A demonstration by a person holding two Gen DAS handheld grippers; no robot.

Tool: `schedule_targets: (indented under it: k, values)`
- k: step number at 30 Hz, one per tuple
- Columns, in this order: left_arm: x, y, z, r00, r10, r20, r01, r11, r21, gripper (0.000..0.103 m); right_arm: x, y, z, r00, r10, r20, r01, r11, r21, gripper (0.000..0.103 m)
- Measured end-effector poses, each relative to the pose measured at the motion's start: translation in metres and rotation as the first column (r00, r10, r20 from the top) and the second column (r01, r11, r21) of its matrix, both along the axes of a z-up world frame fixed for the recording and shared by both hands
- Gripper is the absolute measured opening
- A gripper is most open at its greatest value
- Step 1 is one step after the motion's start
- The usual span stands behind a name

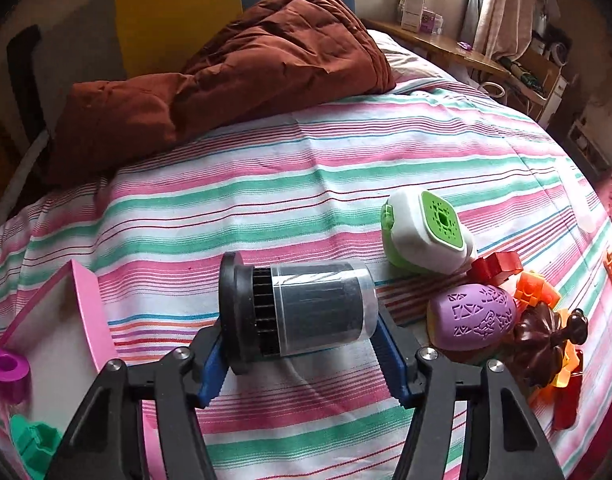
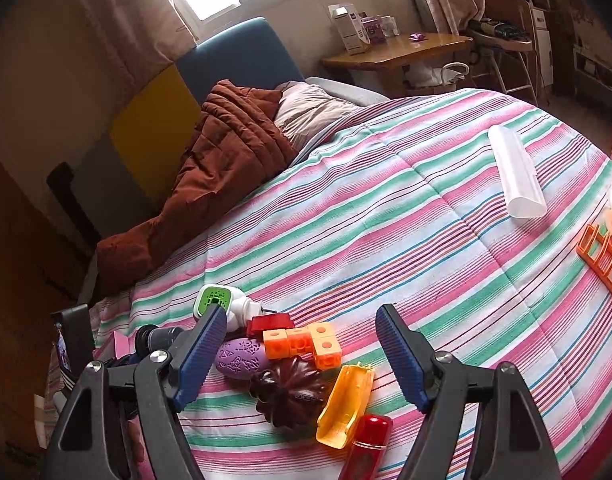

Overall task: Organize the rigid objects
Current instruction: 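Grasp the black-capped clear canister with the left gripper, then grasp the white plug with green face with the right gripper while the left gripper lifts the canister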

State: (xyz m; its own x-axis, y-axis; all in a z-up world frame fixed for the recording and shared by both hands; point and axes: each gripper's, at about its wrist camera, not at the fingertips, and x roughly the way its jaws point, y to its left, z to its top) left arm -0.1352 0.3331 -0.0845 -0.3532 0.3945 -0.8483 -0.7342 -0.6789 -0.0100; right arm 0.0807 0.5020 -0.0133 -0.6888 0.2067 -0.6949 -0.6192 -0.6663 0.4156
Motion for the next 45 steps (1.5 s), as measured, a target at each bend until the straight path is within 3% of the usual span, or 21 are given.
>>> schedule_targets:
  k: [3, 12, 17, 23, 30, 37, 40, 42, 43, 45]
  values:
    - [0.014, -0.015, 0.008, 1.000, 0.016, 0.008, -0.016, 0.999, 0.029, 0.064, -0.001, -0.001, 0.000, 1.000, 0.004, 0.005, -0.004, 1.000, 0.004, 0.078]
    - [0.086, -0.071, 0.053, 0.995, 0.003, -0.098, 0.011, 0.990, 0.139, 0.064, -0.010, -0.011, -0.005, 0.997, 0.066, 0.036, -0.067, 0.998, 0.016, 0.078]
    - [0.109, -0.103, 0.072, 0.994, 0.015, -0.108, 0.007, 0.980, 0.198, 0.064, -0.022, -0.027, -0.008, 0.985, 0.160, 0.060, -0.163, 0.986, 0.045, 0.078]
    - [0.126, -0.138, 0.082, 0.991, 0.036, -0.125, -0.007, 0.974, 0.228, 0.064, -0.040, -0.059, -0.013, 0.948, 0.295, 0.122, -0.308, 0.946, 0.105, 0.078]
    - [0.124, -0.185, 0.080, 0.989, 0.106, -0.102, -0.078, 0.966, 0.248, 0.064, -0.086, -0.075, -0.007, 0.865, 0.440, 0.243, -0.488, 0.851, 0.195, 0.078]
    - [0.116, -0.224, 0.067, 0.979, 0.200, -0.046, -0.183, 0.952, 0.245, 0.064, -0.156, -0.069, -0.043, 0.721, 0.537, 0.438, -0.641, 0.757, 0.129, 0.078]
    - [0.113, -0.235, 0.063, 0.973, 0.229, -0.030, -0.215, 0.946, 0.241, 0.064, -0.178, -0.068, -0.059, 0.673, 0.534, 0.512, -0.672, 0.731, 0.121, 0.078]
    - [0.110, -0.239, 0.063, 0.970, 0.243, -0.021, -0.231, 0.943, 0.241, 0.064, -0.191, -0.066, -0.068, 0.657, 0.522, 0.543, -0.676, 0.727, 0.120, 0.078]
    - [0.109, -0.240, 0.063, 0.969, 0.246, -0.018, -0.235, 0.941, 0.242, 0.064, -0.197, -0.065, -0.073, 0.644, 0.523, 0.558, -0.682, 0.722, 0.111, 0.076]
    - [0.107, -0.242, 0.063, 0.968, 0.252, -0.011, -0.242, 0.939, 0.245, 0.064, -0.206, -0.068, -0.073, 0.635, 0.526, 0.566, -0.696, 0.708, 0.122, 0.063]
